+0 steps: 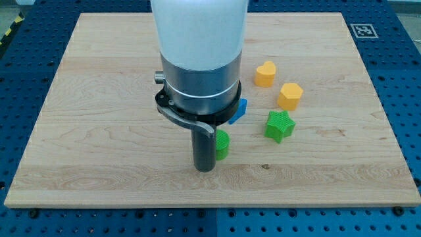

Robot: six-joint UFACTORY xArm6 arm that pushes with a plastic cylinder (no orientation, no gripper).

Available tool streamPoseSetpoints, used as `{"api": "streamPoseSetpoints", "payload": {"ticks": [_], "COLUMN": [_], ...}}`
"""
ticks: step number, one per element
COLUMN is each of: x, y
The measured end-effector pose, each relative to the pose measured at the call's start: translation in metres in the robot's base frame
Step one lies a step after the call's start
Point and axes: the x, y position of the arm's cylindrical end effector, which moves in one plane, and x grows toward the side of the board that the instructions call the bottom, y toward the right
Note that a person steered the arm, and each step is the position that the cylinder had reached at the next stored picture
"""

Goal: Move the green circle below the triangle

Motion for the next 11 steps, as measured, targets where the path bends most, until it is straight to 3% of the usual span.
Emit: {"api": "streamPoseSetpoints", "payload": {"ticks": [3,7,11], "x": [-0.001,-0.015,-0.029], "y": [-0.031,0.048,0.023]}}
